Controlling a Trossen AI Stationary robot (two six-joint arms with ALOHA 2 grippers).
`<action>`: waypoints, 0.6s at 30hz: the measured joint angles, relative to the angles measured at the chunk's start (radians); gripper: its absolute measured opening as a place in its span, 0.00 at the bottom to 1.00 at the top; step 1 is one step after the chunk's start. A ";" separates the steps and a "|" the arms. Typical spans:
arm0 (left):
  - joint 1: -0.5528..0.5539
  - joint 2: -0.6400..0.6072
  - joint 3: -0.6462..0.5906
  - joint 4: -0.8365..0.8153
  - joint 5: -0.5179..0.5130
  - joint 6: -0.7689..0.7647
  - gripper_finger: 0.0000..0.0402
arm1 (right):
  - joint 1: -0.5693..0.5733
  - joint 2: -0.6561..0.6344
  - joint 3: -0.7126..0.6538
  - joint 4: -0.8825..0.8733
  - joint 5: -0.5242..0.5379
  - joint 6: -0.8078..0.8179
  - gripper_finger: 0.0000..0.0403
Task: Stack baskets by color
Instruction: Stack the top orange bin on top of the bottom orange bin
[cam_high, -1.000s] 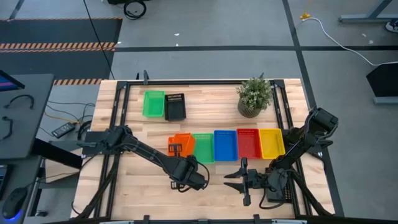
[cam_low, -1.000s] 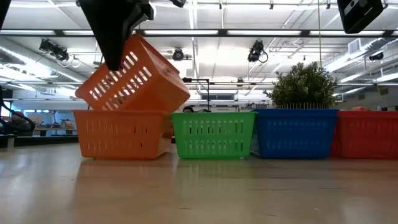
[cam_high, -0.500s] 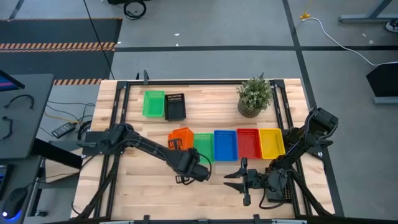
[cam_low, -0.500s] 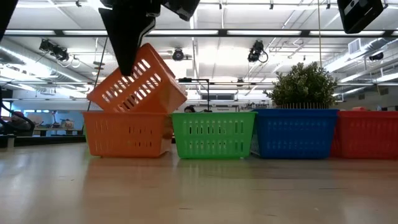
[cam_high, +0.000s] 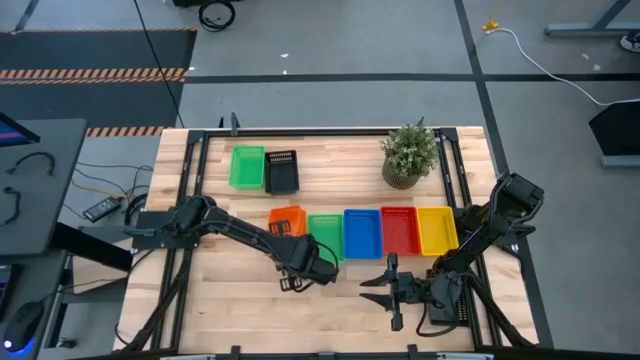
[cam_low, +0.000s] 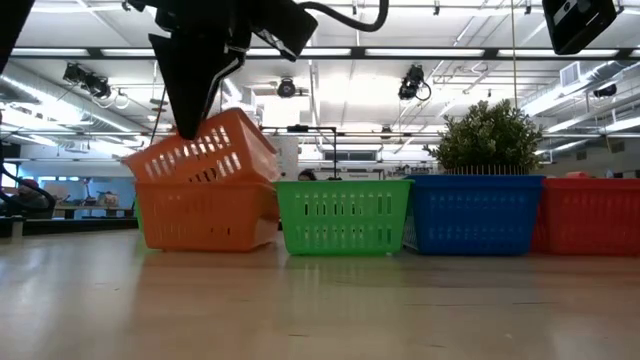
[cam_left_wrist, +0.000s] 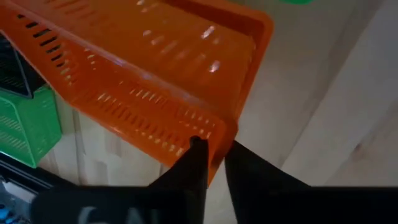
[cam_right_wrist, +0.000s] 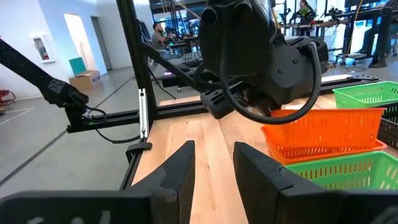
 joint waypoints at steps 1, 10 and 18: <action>0.000 0.000 0.000 -0.001 0.000 0.003 0.17 | 0.000 0.000 0.000 0.000 0.000 0.000 0.29; 0.005 0.000 0.069 -0.002 0.075 0.082 0.42 | 0.000 0.000 0.000 -0.007 0.000 0.000 0.29; -0.011 -0.049 0.195 0.000 -0.104 0.176 0.43 | 0.000 0.000 0.000 -0.008 0.000 0.000 0.29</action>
